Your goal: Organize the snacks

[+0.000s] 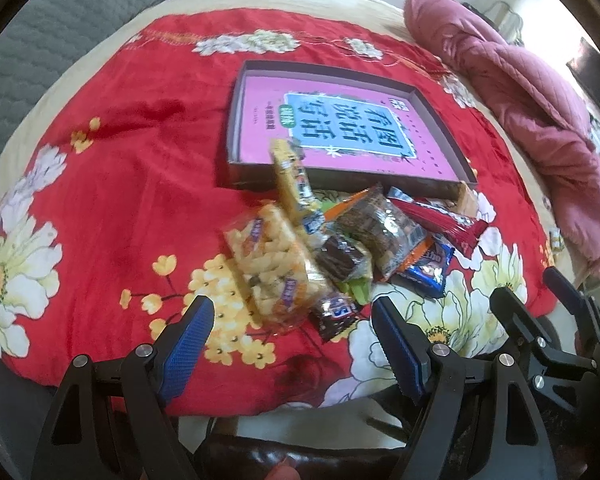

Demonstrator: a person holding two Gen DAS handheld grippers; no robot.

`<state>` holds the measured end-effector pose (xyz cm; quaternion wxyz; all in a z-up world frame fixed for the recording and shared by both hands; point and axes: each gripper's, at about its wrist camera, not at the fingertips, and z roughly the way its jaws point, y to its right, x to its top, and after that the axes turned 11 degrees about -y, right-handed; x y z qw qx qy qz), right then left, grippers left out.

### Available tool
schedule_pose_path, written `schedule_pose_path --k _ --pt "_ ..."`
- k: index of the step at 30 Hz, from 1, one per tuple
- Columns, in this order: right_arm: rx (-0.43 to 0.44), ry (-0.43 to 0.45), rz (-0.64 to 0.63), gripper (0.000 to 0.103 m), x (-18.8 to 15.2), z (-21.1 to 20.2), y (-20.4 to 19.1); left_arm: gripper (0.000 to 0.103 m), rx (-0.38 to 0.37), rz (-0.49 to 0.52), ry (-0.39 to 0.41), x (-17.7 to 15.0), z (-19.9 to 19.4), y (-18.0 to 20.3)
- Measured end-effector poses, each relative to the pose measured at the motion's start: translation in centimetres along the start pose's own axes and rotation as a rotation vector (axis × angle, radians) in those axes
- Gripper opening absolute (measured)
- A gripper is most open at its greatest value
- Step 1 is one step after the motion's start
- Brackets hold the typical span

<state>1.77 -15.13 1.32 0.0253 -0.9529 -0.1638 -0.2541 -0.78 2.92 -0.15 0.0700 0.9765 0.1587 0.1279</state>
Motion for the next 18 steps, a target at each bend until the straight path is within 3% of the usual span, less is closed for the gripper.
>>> schedule_pose_path --k 5,8,16,18 --pt "0.005 0.007 -0.012 0.102 0.4 0.4 -0.1 0.082 -0.042 -0.094 -0.036 0.1 0.6 -2.9" --pt "0.01 0.011 -0.02 0.102 0.7 0.7 -0.1 0.082 -0.105 -0.152 -0.033 0.4 1.1 -4.2" --pt "0.044 0.017 -0.019 0.102 1.7 1.5 0.4 0.082 -0.226 -0.245 -0.095 1.8 2.9 -5.2" --pt "0.045 0.013 -0.02 0.102 2.0 1.8 0.4 0.082 -0.227 -0.256 -0.104 2.2 3.4 -5.2"
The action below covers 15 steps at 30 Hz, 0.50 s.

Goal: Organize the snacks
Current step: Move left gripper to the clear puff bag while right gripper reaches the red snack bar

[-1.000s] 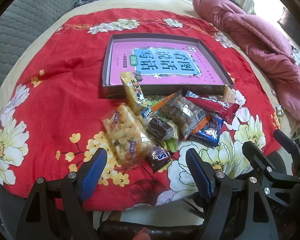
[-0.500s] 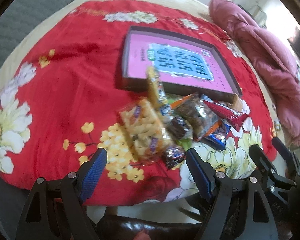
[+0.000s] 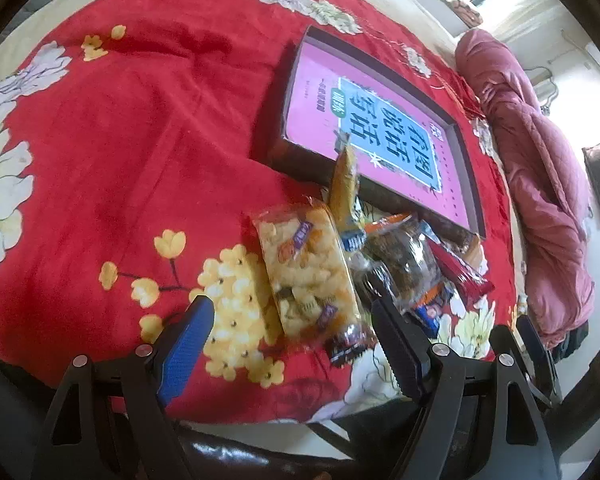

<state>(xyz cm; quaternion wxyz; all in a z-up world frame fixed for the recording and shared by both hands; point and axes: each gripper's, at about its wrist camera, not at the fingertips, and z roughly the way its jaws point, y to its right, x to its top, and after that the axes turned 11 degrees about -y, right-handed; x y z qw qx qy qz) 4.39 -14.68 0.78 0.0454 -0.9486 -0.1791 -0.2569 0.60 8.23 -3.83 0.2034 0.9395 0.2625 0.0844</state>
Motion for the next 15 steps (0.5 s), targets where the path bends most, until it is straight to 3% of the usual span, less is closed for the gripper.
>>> schedule_pose_path --k 8,13,15 --pt "-0.033 0.008 -0.127 0.101 1.4 0.8 -0.5 0.082 -0.054 -0.037 -0.03 1.6 1.6 -0.3" --pt "-0.05 -0.022 -0.258 0.092 2.4 2.4 -1.1 0.082 -0.086 -0.063 -0.044 2.4 2.2 -0.6" --pt "-0.059 -0.034 -0.31 0.083 2.9 3.2 -1.6 0.082 -0.095 -0.067 -0.05 2.6 2.5 -0.5"
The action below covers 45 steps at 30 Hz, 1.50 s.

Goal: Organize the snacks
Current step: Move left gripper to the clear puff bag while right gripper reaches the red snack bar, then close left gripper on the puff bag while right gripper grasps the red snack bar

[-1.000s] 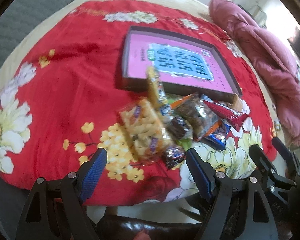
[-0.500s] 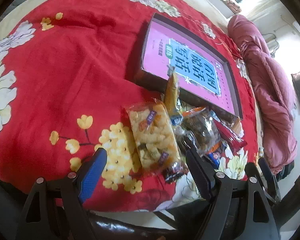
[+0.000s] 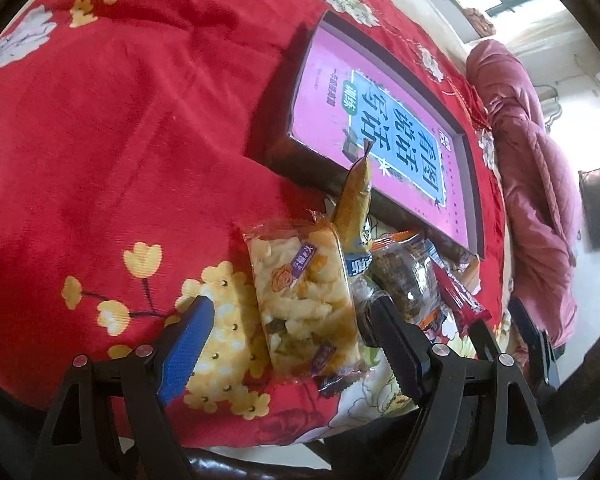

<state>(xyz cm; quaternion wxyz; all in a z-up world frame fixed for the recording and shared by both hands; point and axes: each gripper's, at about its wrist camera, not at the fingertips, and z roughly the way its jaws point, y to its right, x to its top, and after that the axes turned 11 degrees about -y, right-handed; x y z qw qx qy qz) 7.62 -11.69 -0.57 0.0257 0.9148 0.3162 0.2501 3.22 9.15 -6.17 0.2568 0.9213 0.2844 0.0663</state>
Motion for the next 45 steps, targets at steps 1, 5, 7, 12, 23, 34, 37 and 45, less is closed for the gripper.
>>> schedule_pose_path --k 1,5,7,12,23,34,37,45 --pt "0.011 -0.002 -0.012 0.08 0.2 0.3 -0.1 0.082 -0.002 -0.002 -0.002 0.1 0.1 0.0" --pt "0.055 -0.043 -0.036 0.073 0.9 2.0 -0.1 0.082 -0.015 -0.014 -0.007 0.1 0.5 -0.3" --pt "0.074 -0.052 -0.052 0.071 1.1 2.5 -0.2 0.082 -0.017 -0.016 -0.009 0.2 0.6 -0.4" --pt "0.112 -0.081 -0.084 0.048 1.1 3.8 -0.5 0.082 -0.017 -0.014 -0.01 0.3 0.9 -0.4" --pt "0.163 -0.073 -0.091 0.033 1.1 4.7 -1.0 0.082 -0.015 -0.017 -0.003 0.6 1.3 -0.6" --pt "0.167 -0.036 -0.022 0.027 0.2 3.6 -0.7 0.063 -0.001 -0.029 -0.007 1.0 2.0 -0.3" --pt "0.17 -0.027 0.0 0.026 0.0 3.3 -0.4 0.053 -0.026 -0.018 -0.011 1.1 2.1 -0.1" --pt "0.213 0.004 0.079 0.025 -0.2 2.4 1.2 0.051 -0.057 -0.003 0.012 0.6 1.0 -0.2"
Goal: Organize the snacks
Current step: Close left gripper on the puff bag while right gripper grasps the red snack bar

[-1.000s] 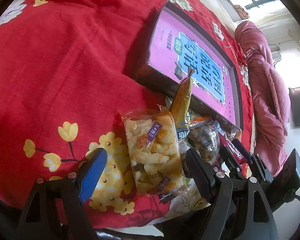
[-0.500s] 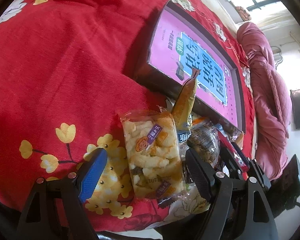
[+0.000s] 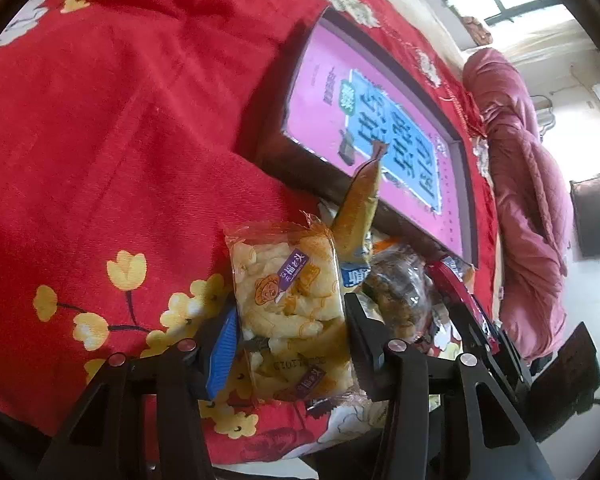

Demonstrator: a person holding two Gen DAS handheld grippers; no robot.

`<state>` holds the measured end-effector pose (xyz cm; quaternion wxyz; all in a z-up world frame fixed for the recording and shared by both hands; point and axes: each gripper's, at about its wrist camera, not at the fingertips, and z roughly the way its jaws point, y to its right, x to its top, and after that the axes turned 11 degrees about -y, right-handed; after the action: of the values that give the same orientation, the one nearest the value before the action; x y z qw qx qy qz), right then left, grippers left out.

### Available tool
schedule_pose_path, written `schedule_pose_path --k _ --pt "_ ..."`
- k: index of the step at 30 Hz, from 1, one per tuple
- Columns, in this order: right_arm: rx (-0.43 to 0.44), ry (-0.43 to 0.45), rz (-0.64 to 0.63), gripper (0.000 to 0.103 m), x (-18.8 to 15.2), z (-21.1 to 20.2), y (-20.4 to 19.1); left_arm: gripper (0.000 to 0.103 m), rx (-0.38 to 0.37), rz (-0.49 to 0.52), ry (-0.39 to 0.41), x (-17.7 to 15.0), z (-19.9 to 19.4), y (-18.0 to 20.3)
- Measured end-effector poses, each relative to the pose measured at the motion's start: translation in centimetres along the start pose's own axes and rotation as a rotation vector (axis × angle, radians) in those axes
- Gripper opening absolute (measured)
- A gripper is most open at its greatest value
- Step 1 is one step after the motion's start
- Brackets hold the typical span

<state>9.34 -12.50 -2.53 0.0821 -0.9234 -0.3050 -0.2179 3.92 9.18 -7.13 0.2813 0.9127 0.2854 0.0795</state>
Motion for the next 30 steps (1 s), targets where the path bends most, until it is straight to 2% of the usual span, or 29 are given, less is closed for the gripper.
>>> schedule_pose_path --k 7,20,30 --pt "0.046 0.045 0.04 0.025 -0.1 -1.3 0.5 0.051 0.008 0.065 0.033 -1.1 -2.0 0.8" --pt "0.087 0.119 0.056 0.025 -0.1 -3.0 0.2 0.051 0.058 0.101 0.118 -1.5 -5.2 1.7" --pt "0.097 0.17 0.095 0.025 0.1 -3.9 0.5 0.051 0.121 0.182 0.145 -1.8 -5.5 4.4"
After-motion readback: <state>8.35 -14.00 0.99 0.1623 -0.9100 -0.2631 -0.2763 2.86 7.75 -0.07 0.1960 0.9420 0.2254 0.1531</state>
